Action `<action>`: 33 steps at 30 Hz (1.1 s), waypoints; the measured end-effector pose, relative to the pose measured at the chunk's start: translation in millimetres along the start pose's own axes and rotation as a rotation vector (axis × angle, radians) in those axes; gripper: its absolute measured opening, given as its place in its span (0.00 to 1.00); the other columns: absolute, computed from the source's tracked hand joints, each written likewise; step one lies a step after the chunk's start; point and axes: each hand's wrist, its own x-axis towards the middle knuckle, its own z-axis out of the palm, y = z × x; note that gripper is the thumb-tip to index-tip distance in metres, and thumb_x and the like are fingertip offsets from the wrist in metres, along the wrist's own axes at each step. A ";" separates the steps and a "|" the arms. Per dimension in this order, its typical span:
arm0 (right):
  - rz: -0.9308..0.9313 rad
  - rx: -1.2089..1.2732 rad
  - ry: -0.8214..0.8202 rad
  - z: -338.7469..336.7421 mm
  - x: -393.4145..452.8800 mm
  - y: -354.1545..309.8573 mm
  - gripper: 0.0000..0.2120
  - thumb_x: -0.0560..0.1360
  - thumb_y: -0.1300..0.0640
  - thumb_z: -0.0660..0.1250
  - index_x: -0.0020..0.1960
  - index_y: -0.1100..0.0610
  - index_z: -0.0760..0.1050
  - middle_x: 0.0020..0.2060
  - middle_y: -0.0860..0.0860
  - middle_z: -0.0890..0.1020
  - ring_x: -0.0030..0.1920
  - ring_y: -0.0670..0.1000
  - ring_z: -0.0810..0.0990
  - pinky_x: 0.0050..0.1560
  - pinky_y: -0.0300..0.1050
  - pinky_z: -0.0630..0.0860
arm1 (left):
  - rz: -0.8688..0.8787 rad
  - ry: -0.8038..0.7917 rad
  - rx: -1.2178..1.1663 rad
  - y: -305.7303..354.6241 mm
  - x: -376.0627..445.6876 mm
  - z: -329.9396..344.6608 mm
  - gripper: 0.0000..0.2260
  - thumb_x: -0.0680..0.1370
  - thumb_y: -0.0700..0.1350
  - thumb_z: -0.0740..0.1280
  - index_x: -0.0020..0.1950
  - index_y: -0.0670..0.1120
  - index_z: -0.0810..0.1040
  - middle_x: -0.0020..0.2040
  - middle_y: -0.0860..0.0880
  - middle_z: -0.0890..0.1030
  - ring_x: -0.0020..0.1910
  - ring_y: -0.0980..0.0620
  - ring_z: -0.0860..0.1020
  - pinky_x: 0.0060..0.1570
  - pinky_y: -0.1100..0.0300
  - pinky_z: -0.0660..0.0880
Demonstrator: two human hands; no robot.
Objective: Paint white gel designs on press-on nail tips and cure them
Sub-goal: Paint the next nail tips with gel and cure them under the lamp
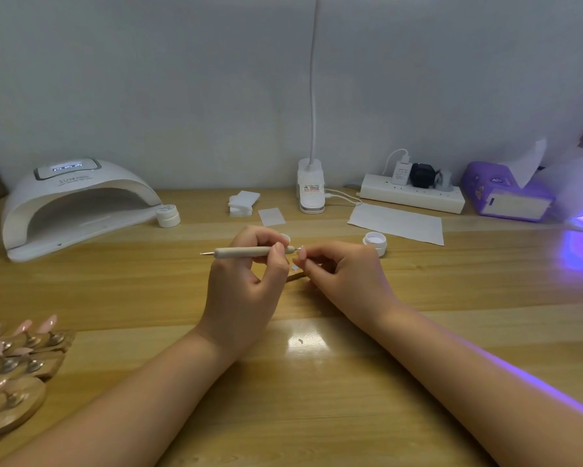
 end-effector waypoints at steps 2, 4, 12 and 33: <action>0.001 0.001 -0.002 -0.4 -0.1 0.1 0.05 0.74 0.61 0.71 0.49 0.57 0.84 0.40 0.49 0.85 0.40 0.48 0.82 0.49 0.51 0.78 | 0.000 0.000 0.003 -0.4 -0.4 -0.5 0.04 0.76 0.49 0.61 0.46 0.53 0.75 0.39 0.55 0.80 0.40 0.56 0.79 0.39 0.69 0.73; 0.000 0.001 -0.005 -0.8 -0.3 -0.2 0.05 0.74 0.61 0.71 0.49 0.56 0.84 0.40 0.48 0.85 0.40 0.48 0.82 0.49 0.50 0.78 | -0.002 0.001 0.004 -0.6 -0.2 -0.6 0.04 0.76 0.49 0.61 0.46 0.53 0.75 0.38 0.55 0.80 0.40 0.56 0.79 0.39 0.69 0.73; -0.021 -0.019 -0.014 -1.8 -0.7 -0.9 0.05 0.74 0.61 0.71 0.49 0.56 0.84 0.41 0.48 0.85 0.41 0.46 0.82 0.50 0.49 0.78 | -0.021 -0.013 0.028 -0.9 -0.5 0.0 0.05 0.76 0.41 0.63 0.46 0.51 0.76 0.38 0.54 0.79 0.40 0.55 0.79 0.39 0.68 0.73; -0.036 -0.006 -0.011 -1.3 0.1 -0.8 0.05 0.74 0.62 0.71 0.49 0.58 0.84 0.40 0.50 0.85 0.39 0.49 0.83 0.48 0.50 0.78 | -0.033 -0.016 0.060 -0.7 -0.7 1.4 0.04 0.76 0.42 0.63 0.46 0.47 0.77 0.38 0.55 0.80 0.40 0.56 0.80 0.38 0.66 0.75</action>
